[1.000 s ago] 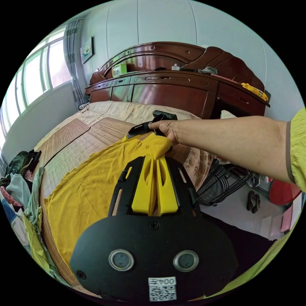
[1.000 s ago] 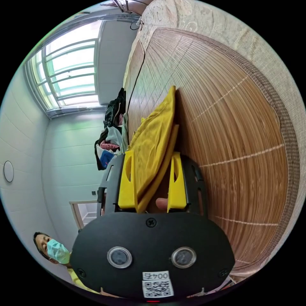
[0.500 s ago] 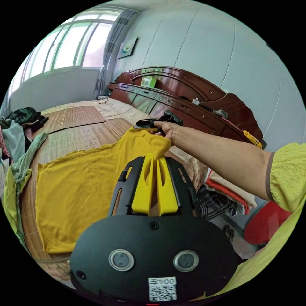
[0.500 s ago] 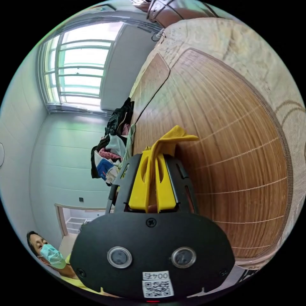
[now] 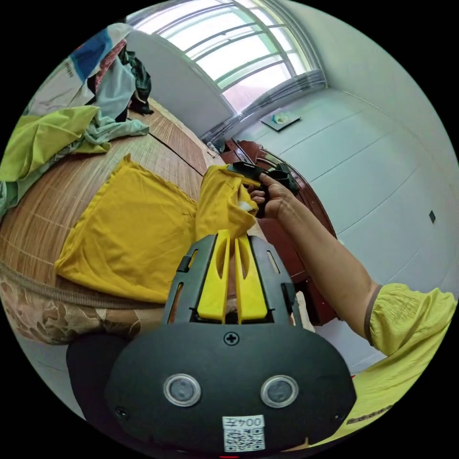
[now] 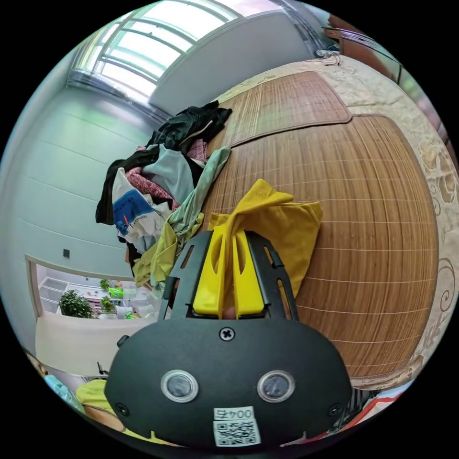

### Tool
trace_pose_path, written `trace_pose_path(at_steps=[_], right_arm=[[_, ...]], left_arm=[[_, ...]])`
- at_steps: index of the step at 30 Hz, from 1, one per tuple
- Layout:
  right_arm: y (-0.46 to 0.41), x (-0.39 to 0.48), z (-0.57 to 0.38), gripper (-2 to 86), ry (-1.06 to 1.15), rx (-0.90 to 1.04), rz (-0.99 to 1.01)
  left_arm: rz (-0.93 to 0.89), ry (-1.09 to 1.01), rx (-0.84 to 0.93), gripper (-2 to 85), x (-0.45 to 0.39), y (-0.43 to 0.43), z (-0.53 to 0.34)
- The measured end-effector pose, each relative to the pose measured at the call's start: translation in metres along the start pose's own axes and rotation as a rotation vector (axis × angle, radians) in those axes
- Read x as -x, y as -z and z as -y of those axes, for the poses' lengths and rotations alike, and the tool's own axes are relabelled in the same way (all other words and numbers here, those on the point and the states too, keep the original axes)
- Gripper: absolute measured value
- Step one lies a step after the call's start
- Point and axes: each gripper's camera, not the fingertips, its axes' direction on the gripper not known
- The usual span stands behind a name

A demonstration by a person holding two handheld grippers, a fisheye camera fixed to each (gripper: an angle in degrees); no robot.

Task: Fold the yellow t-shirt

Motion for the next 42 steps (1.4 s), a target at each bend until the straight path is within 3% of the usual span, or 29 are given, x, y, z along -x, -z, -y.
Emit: trace_pose_path(at_steps=[11,25,33,42], right_arm=[[-0.213,0.065,-0.021,1.7,0.093,0.119,-0.223],[-0.369,0.069,-0.071,5.9,0.077,0.194,-0.316],[-0.369,0.119,-0.123,11.3,0.242,0.125,-0.403],[-0.203,0.098,-0.264,9.3,0.319,-0.122,-0.174]], left_arm=[[-0.183,0.491,-0.11,1.0,0.08,0.126,0.083],[-0.315,0.751,-0.18,1.6,0.074,0.208,0.136],[-0.249,0.721,-0.196,1.7,0.039,0.24,0.137],[-0.135,0.623,-0.289,0.5,0.003,0.272,0.101]])
